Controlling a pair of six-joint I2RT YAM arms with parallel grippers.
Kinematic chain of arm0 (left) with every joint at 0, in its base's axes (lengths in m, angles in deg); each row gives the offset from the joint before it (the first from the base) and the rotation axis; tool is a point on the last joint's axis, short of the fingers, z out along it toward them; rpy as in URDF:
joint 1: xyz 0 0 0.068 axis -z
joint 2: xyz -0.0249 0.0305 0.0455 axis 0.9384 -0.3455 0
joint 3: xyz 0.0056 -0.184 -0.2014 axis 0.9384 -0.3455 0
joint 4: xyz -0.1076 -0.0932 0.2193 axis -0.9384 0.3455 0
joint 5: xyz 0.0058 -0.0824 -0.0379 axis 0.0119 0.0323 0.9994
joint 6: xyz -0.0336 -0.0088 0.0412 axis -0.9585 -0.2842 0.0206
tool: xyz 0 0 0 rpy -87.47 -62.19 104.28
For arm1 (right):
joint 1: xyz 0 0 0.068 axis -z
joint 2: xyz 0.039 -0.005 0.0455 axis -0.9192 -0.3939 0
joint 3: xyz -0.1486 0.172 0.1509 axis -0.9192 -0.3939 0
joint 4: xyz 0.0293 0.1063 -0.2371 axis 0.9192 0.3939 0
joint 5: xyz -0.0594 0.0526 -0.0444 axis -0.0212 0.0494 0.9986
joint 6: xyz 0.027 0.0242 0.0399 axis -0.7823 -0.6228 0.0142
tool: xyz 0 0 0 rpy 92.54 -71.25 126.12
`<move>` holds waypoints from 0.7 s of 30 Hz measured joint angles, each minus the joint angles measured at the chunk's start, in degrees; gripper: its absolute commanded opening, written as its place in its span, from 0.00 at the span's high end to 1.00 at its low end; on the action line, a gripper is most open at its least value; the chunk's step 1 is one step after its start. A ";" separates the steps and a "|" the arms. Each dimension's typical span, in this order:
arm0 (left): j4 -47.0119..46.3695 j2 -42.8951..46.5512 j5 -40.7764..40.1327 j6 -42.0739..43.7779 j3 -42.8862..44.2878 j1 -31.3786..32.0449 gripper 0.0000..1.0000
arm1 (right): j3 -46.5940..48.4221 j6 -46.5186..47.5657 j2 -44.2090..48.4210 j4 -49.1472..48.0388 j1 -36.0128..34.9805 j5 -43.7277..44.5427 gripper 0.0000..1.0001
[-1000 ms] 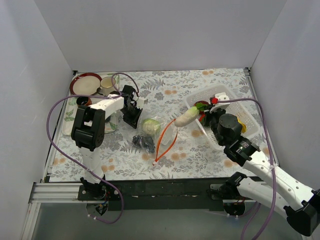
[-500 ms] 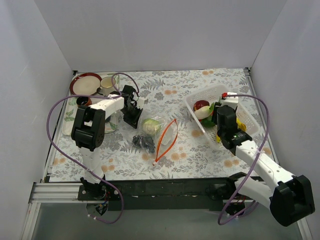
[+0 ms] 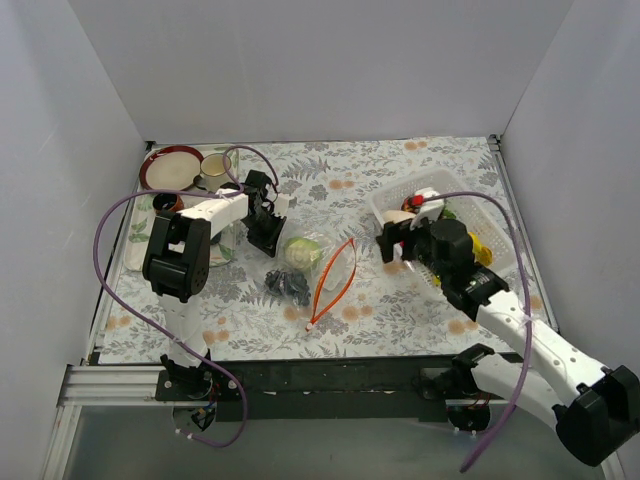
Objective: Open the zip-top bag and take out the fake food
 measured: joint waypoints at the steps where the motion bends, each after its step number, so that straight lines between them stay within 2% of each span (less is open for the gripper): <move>1: 0.00 0.00 0.02 -0.07 0.00 0.00 1.00 | -0.61 1.33 1.27 -0.79 -3.21 -3.39 0.01; 5: -0.22 0.00 0.04 -0.31 0.00 0.09 1.00 | -1.79 4.92 0.74 -2.93 -15.28 -12.02 0.01; 8: -0.20 0.00 0.02 -0.63 0.02 0.26 1.00 | -2.80 6.45 -3.19 -4.26 -20.22 -14.36 0.01; 12: -0.20 0.00 -0.02 -0.96 0.02 0.48 1.00 | -3.76 8.72 -9.66 -5.73 -22.62 -15.85 0.01; 21: -0.15 0.04 -0.63 -1.60 0.02 1.03 1.00 | -3.65 11.58 -20.55 -12.79 -23.21 -16.02 0.01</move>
